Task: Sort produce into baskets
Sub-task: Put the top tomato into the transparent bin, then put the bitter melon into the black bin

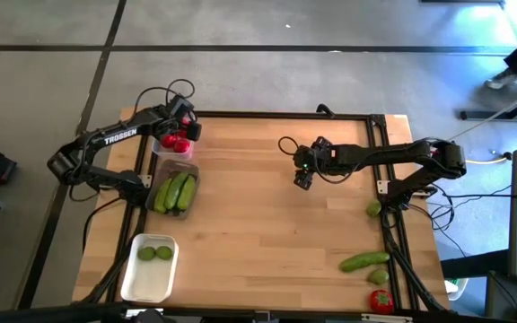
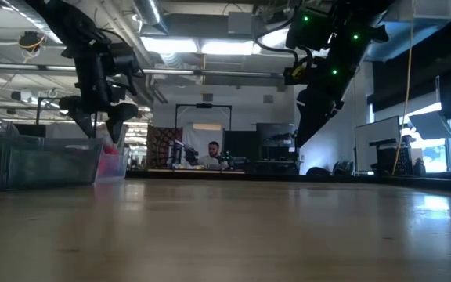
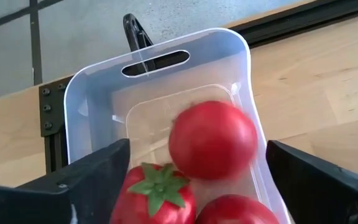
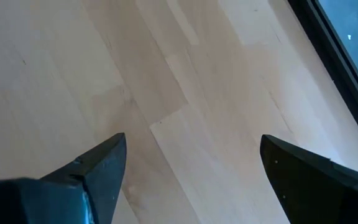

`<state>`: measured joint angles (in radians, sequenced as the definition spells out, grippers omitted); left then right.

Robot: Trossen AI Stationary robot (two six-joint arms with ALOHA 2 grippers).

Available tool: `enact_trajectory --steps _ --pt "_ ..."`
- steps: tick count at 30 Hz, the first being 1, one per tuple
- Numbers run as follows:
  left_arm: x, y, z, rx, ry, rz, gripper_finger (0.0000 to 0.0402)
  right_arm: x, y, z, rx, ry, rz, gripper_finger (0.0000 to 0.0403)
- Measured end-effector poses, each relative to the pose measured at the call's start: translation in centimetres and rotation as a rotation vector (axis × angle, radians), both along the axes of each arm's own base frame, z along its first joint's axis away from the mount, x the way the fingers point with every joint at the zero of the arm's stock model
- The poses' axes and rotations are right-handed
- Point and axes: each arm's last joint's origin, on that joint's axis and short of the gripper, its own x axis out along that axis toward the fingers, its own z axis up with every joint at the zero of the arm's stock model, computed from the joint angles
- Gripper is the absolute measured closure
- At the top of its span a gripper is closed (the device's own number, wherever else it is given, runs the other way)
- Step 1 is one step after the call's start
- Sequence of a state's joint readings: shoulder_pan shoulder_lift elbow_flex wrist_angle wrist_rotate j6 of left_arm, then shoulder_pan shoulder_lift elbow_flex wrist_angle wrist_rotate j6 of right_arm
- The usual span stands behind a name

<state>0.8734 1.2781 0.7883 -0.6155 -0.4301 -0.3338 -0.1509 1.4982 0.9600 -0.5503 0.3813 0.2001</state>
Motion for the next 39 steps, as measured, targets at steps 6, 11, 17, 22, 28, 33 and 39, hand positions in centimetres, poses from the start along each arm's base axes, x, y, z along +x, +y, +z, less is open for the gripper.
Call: enact_trajectory --steps 6,11,17,22,28,33,39 --pt "0.2 0.0 0.7 0.014 0.003 -0.027 0.001 0.0 0.0 0.0 -0.001 0.001 0.003 0.0068" --pt "1.4 -1.0 3.3 0.072 -0.073 -0.122 0.0009 0.1 0.0 0.0 -0.002 -0.007 0.003 0.0068" --pt "3.4 -3.9 6.4 0.124 -0.242 -0.344 0.0009 0.3 0.0 0.2 -0.001 -0.037 0.005 0.0068" --pt "4.9 -7.4 7.8 0.152 -0.339 -0.519 0.0009 0.3 0.1 0.1 0.028 -0.04 0.017 0.0068" --pt "6.8 -11.5 8.1 0.113 -0.41 -0.689 0.0009 -0.1 0.5 -0.1 0.148 0.007 0.063 0.0068" --pt "7.6 -14.3 7.4 0.067 -0.422 -0.794 0.0009 -1.2 2.8 0.7 0.252 0.051 0.144 0.0068" --pt "8.1 -16.9 6.5 -0.001 -0.521 -0.802 0.0009 -3.5 7.2 2.2 0.312 0.111 0.208 0.0068"
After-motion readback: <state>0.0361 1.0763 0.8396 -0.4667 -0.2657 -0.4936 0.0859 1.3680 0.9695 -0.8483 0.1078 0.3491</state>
